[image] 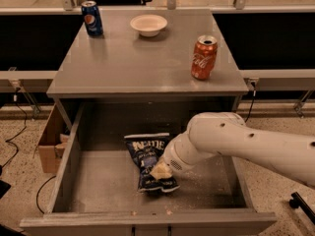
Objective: Pick blue chip bag from top drawer and place on counter
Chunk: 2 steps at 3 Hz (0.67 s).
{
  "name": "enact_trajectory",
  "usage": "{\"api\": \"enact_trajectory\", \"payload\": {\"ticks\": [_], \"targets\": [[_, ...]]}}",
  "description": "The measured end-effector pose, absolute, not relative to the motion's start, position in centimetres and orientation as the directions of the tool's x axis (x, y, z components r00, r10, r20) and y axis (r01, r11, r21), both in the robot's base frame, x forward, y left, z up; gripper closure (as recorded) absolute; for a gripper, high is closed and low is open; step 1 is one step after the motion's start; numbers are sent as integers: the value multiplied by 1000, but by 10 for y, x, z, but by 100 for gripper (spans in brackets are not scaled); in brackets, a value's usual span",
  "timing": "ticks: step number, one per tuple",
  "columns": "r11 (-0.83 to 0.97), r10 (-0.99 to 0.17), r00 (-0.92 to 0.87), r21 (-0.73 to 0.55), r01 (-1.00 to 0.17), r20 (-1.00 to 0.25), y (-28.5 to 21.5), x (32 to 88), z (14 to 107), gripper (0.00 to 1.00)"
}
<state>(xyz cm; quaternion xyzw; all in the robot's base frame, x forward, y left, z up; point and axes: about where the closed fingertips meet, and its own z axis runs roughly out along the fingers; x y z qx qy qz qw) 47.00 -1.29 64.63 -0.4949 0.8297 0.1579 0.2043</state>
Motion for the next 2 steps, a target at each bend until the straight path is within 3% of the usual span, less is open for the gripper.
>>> {"api": "enact_trajectory", "payload": {"ticks": [1,2], "targets": [[463,-742,-378,-16,-886,-554,-24,474,693,89],[443,-778,-289,-160,-882,-558,-58,474,773,100]]}}
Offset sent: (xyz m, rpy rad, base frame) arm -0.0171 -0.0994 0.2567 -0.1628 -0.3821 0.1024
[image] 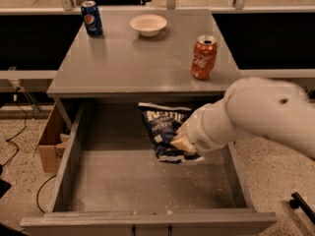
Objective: Pick blue chip bag from top drawer and place on counter
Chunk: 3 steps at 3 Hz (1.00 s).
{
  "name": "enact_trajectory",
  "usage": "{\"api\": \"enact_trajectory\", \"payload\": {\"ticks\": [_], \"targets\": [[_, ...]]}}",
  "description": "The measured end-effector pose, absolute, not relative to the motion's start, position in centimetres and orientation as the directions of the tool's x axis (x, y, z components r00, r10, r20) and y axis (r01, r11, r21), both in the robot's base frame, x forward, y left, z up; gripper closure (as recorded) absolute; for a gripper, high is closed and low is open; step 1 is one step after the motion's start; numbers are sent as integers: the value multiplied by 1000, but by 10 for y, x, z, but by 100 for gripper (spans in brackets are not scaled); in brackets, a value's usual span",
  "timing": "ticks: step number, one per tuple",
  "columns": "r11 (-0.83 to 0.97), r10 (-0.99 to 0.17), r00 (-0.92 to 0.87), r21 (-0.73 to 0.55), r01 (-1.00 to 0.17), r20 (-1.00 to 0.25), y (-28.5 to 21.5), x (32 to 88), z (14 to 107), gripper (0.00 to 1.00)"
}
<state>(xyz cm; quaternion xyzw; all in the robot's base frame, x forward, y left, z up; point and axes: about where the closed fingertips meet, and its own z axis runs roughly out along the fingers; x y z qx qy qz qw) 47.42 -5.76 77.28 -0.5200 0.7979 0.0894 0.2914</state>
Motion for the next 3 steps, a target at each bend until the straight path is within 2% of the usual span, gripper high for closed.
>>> {"api": "enact_trajectory", "payload": {"ticks": [1,2,3], "targets": [[379,-846,-186,-318,-869,-500,-97,465,875,100],[294,-895,-96,-415,-861,-435,-111,476,952,100],[241,-908,-28,-469,-850,-417,-97,516,997,100]]}}
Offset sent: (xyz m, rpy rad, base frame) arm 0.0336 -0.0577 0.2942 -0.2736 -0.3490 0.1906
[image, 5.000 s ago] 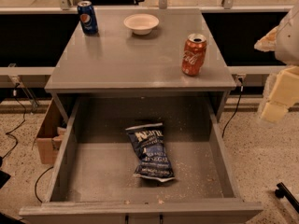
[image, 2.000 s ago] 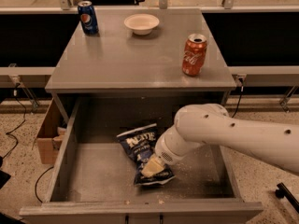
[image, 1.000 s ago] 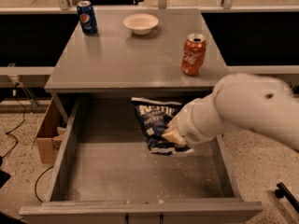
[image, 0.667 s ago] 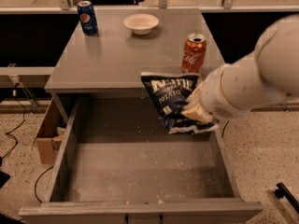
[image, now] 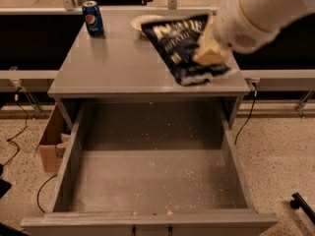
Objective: Pick blue chip bag from top drawer and place on counter
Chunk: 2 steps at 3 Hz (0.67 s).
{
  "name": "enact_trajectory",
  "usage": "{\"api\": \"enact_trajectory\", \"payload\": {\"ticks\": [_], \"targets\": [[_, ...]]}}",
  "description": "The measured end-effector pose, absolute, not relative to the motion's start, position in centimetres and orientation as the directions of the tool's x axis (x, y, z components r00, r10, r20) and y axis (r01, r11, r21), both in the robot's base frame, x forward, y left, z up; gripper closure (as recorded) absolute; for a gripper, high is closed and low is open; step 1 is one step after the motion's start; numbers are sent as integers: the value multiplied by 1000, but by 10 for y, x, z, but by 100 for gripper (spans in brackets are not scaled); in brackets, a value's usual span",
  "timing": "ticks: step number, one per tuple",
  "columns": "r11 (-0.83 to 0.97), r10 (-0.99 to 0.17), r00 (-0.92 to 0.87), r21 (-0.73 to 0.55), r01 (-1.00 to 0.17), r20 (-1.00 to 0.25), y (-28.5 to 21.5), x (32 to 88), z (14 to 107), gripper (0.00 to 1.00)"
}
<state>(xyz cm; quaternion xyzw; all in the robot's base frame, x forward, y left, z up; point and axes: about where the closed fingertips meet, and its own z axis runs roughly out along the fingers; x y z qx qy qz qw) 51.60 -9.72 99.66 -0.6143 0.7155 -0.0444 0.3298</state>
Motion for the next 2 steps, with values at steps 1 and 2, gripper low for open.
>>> {"api": "enact_trajectory", "payload": {"ticks": [1,2], "targets": [[222,-893,33,-504,-835,-448,-66,573,1027,100],[228,-869,55,-497,-838,-492,-35,627,1030,100]]}}
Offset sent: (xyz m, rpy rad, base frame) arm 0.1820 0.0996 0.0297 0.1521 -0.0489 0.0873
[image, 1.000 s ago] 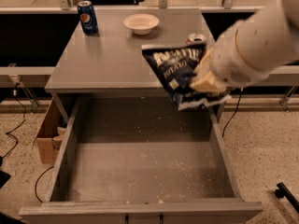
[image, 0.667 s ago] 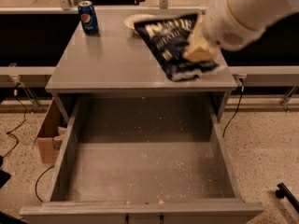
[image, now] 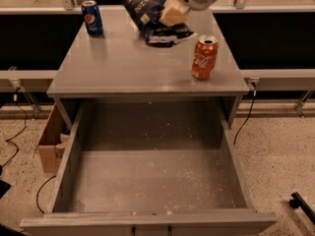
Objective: Pick blue chip bag from top drawer and place on counter
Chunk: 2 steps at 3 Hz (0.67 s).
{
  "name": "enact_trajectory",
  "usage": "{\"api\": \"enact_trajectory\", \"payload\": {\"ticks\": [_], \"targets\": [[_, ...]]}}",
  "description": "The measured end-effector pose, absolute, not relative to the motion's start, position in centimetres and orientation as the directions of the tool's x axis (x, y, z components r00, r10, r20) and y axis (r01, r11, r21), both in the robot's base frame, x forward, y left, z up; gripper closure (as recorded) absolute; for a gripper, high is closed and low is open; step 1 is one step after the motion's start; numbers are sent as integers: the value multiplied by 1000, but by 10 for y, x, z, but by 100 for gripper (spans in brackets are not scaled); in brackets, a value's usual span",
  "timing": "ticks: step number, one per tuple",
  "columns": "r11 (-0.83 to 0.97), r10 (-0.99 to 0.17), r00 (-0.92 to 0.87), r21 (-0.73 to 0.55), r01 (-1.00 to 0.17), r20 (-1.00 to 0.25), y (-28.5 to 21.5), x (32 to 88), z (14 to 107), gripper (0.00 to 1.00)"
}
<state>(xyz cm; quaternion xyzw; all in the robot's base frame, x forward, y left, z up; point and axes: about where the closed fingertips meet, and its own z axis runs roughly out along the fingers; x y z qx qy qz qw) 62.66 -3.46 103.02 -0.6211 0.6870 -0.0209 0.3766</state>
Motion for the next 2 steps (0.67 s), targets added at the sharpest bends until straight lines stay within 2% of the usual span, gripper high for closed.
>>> {"api": "enact_trajectory", "payload": {"ticks": [2], "targets": [[209,-812,69,-399,-893,-579,32,681,988,100]]}}
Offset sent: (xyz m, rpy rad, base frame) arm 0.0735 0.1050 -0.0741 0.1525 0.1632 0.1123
